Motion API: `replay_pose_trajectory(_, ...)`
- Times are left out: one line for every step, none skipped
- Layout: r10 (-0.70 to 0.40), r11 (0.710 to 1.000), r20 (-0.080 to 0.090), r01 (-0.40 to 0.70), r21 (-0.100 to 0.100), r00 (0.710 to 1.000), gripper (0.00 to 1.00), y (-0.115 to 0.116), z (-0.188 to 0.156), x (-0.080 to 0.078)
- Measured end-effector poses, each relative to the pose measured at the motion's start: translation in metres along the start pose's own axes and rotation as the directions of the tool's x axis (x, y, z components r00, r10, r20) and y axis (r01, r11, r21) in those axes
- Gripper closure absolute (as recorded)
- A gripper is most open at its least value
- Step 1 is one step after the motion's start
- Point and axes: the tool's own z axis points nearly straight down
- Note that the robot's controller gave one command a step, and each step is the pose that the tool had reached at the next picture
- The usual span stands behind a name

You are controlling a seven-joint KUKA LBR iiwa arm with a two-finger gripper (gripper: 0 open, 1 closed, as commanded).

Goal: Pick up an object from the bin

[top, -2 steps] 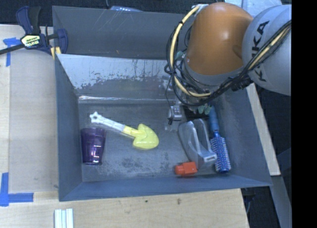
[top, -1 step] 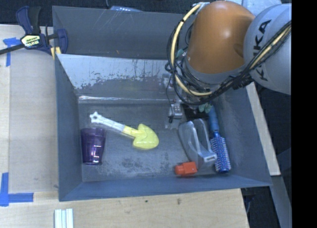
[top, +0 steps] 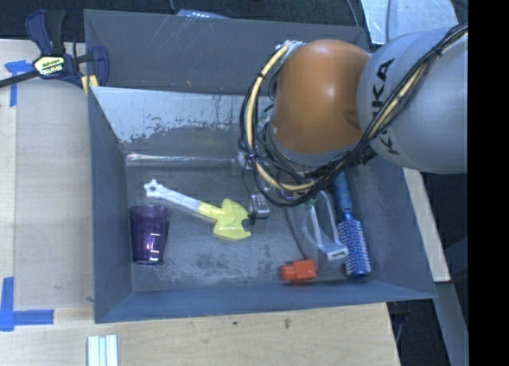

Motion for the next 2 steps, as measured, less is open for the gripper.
replay_pose_trajectory(-0.142, 0.990, -0.002, 0.142, -0.002, 0.990, 0.00, 0.029, 0.038, 0.007)
replay_pose_trajectory(-0.189, 0.982, 0.004, 0.189, -0.002, 0.982, 0.00, 0.009, 0.082, 0.001)
